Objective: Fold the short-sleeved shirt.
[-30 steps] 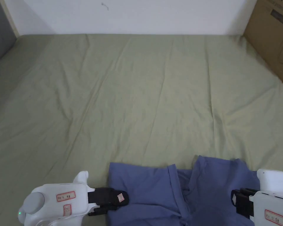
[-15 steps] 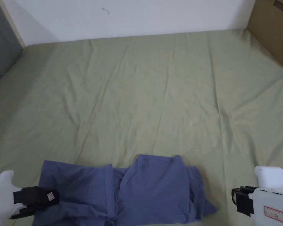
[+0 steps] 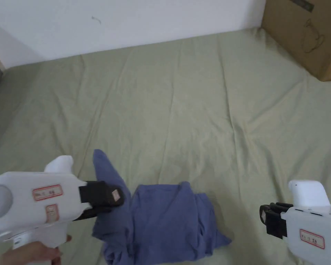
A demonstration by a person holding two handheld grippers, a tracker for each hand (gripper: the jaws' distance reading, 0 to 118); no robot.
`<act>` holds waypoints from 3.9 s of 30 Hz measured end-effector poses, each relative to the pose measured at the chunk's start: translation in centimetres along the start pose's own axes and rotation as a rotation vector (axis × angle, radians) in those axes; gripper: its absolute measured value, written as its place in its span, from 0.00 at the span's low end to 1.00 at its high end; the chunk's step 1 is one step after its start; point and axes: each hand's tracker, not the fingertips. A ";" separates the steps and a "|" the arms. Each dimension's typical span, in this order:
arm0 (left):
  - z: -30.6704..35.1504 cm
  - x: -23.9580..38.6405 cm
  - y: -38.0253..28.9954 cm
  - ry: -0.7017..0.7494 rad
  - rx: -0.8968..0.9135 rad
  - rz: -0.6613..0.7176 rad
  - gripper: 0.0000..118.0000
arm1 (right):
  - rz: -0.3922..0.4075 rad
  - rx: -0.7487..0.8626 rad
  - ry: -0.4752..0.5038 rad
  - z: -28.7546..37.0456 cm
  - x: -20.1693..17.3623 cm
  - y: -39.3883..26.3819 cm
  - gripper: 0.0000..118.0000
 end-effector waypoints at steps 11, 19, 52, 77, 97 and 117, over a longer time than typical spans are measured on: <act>-14.5 5.5 -2.1 -0.010 -0.268 -0.182 0.85 | -0.110 -0.006 -0.024 0.2 3.5 -1.1 0.00; -8.1 1.6 0.0 -0.039 -0.087 0.009 0.38 | -0.146 -0.029 -0.020 -0.8 4.3 -1.3 0.00; -16.6 5.2 -4.4 -0.228 -0.251 -0.113 0.00 | -0.051 -0.081 -0.043 -1.1 1.3 -0.7 0.00; -5.4 -14.8 -7.1 -0.362 0.085 0.279 0.90 | 0.232 -0.293 0.102 -14.1 -11.0 2.0 0.00; -11.6 -15.7 -2.8 -0.366 -0.152 0.219 0.23 | 0.161 -0.220 0.121 -11.8 -12.8 3.4 0.00; 9.1 -37.4 11.5 0.987 -0.249 -0.076 0.37 | 0.161 -0.154 0.066 -11.2 -12.7 5.0 0.00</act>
